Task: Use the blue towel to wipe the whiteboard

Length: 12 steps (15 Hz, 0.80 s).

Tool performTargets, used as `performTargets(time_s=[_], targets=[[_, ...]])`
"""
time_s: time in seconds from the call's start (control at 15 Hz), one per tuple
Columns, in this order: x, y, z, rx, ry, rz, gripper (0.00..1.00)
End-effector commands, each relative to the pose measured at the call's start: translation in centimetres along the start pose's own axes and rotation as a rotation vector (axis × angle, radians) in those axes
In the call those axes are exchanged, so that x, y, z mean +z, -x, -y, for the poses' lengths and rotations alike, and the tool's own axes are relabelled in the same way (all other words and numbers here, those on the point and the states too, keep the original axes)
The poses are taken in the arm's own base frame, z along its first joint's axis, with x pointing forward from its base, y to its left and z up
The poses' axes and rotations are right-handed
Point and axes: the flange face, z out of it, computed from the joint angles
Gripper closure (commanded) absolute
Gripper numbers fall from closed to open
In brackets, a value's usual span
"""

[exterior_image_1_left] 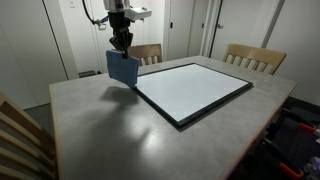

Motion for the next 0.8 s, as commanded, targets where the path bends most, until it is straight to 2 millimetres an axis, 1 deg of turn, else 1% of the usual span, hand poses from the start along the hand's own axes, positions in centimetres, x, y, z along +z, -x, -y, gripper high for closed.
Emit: performTargets(time_s=[0.0,0.07,0.2,0.33,0.47,0.73], targets=[[-2.3,-0.9,0.6,0.071,-0.060,-0.080,0.99],[-2.5,-1.1,0.7,0.103,-0.069,-0.103,0.99],[-2.2,-1.3,0.4,0.198,-0.127,-0.168,0.99],[-1.7,-1.5,0.5,0.257,-0.202,-0.231,0.99],[-0.7,-1.3,0.4,0.318,-0.265,-0.286,0.99],[1.7,0.4,-0.5,0.373,-0.373,-0.327,0.99]])
